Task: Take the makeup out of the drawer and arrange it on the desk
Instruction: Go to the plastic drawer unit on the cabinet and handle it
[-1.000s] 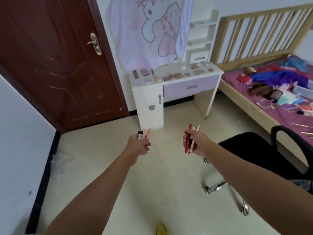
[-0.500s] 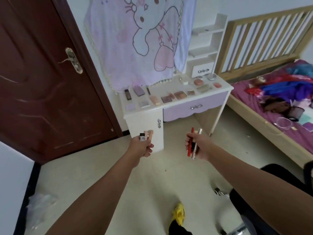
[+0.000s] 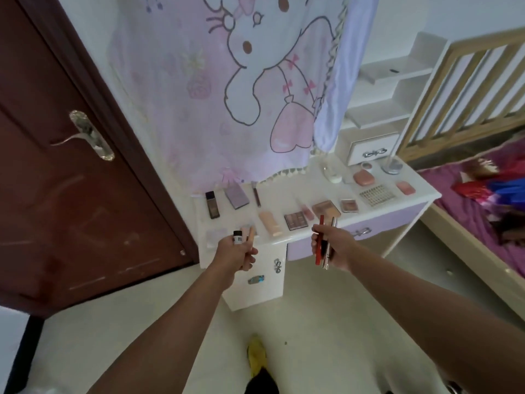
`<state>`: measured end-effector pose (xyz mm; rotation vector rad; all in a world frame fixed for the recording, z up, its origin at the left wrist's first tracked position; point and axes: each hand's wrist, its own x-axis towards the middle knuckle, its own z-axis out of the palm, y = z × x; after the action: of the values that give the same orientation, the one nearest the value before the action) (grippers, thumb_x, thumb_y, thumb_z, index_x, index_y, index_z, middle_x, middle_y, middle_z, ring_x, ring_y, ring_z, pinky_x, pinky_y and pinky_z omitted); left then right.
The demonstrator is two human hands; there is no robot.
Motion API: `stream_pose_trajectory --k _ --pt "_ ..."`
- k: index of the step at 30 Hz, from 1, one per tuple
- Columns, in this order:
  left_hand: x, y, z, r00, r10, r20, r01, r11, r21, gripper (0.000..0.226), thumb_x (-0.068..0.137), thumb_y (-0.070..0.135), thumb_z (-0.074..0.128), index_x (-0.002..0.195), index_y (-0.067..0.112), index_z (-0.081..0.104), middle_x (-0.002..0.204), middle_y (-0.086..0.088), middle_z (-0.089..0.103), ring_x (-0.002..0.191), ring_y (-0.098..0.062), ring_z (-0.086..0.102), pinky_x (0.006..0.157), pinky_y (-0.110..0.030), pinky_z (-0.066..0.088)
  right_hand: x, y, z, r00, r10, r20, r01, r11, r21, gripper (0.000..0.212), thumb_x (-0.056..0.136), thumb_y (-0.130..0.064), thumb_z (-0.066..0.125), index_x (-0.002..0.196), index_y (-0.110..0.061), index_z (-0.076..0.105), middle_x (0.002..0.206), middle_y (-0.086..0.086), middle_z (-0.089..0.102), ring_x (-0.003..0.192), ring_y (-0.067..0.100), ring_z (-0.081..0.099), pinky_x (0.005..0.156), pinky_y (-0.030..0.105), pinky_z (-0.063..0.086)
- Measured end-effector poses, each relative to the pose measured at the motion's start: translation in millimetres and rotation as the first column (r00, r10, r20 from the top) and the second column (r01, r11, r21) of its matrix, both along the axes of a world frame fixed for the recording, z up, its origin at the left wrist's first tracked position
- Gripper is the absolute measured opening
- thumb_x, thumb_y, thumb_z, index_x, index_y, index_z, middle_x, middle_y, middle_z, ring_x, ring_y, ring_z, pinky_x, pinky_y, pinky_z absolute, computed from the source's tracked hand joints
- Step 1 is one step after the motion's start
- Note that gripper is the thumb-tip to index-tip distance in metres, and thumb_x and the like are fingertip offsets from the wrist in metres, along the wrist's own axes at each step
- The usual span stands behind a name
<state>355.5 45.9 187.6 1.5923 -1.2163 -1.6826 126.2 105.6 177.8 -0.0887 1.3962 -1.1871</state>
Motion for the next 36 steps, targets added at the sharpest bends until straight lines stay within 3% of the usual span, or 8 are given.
stream_pose_trajectory --k 12,17,20,23,26,30,33,36 --pt "-75 -217 -41 0.987 -0.146 0.063 0.139 0.985 0.102 0.011 0.095 0.003 0.053 0.104 0.003 0.058 0.077 -0.012 0.063 0.054 -0.018 0.054 0.049 -0.027 0.042 -59 -197 -26 0.985 -0.012 -0.173 0.028 0.995 0.092 0.007 0.094 -0.009 0.059 0.089 -0.007 0.055 0.063 0.007 0.057 0.054 0.02 0.053 0.054 0.03 0.044" --pt "-107 -260 -64 0.979 -0.181 0.099 0.161 0.97 0.181 0.014 0.093 0.002 0.054 0.106 0.002 0.058 0.078 -0.014 0.062 0.053 -0.019 0.052 0.047 -0.026 0.039 -80 -252 -45 0.937 0.175 -0.301 -0.107 0.967 0.231 0.006 0.093 -0.007 0.06 0.091 -0.005 0.055 0.065 0.011 0.059 0.052 0.023 0.058 0.052 0.03 0.048" --pt "-128 -282 -87 0.983 -0.143 0.119 0.116 0.971 0.208 0.016 0.091 0.017 0.064 0.101 0.006 0.059 0.074 -0.01 0.061 0.05 -0.018 0.049 0.043 -0.022 0.038 -97 -292 -65 0.853 0.317 -0.414 -0.196 0.931 0.309 0.008 0.093 -0.008 0.06 0.088 -0.006 0.055 0.072 0.01 0.056 0.052 0.021 0.06 0.048 0.029 0.048" --pt "-147 -294 -106 0.981 -0.094 0.17 0.053 0.971 0.233 0.02 0.091 0.023 0.064 0.105 0.009 0.06 0.074 -0.009 0.058 0.049 -0.016 0.047 0.041 -0.02 0.037 -115 -327 -96 0.686 0.522 -0.507 -0.325 0.843 0.428 0.01 0.09 -0.016 0.062 0.087 -0.008 0.056 0.08 0.01 0.059 0.062 0.026 0.067 0.062 0.04 0.057" --pt "-163 -302 -122 0.971 -0.053 0.231 -0.003 0.972 0.235 0.014 0.094 0.018 0.059 0.105 0.01 0.059 0.078 -0.01 0.059 0.055 -0.021 0.053 0.043 -0.022 0.039 -129 -349 -117 0.312 0.773 -0.552 -0.484 0.63 0.607 0.016 0.09 -0.027 0.055 0.088 -0.011 0.057 0.083 0.008 0.065 0.078 0.027 0.068 0.064 0.031 0.048" --pt "-185 -308 -144 0.944 -0.03 0.328 -0.05 0.972 0.232 0.017 0.093 0.025 0.056 0.106 0.014 0.057 0.091 -0.012 0.064 0.091 -0.04 0.065 0.065 -0.038 0.047 -136 -363 -136 -0.07 0.835 -0.545 -0.542 0.427 0.724 0.023 0.093 -0.035 0.05 0.101 -0.016 0.059 0.09 0.002 0.061 0.082 0.023 0.061 0.067 0.028 0.044" --pt "-198 -305 -162 0.901 -0.052 0.431 -0.051 0.973 0.224 0.041 0.09 0.055 0.053 0.093 0.014 0.059 0.079 -0.007 0.066 0.072 -0.03 0.065 0.065 -0.037 0.053 -140 -368 -149 -0.237 0.807 -0.541 -0.55 0.347 0.759 0.022 0.093 -0.034 0.052 0.104 -0.016 0.059 0.098 0.004 0.063 0.091 0.027 0.063 0.071 0.03 0.043" --pt "-206 -304 -169 0.848 -0.108 0.52 -0.006 0.977 0.213 0.036 0.093 0.047 0.051 0.094 0.011 0.057 0.086 -0.008 0.066 0.077 -0.028 0.065 0.07 -0.041 0.057 -144 -373 -158 -0.291 0.774 -0.562 -0.573 0.33 0.75 0.02 0.092 -0.03 0.053 0.105 -0.015 0.056 0.102 0.006 0.065 0.093 0.029 0.062 0.069 0.03 0.04"
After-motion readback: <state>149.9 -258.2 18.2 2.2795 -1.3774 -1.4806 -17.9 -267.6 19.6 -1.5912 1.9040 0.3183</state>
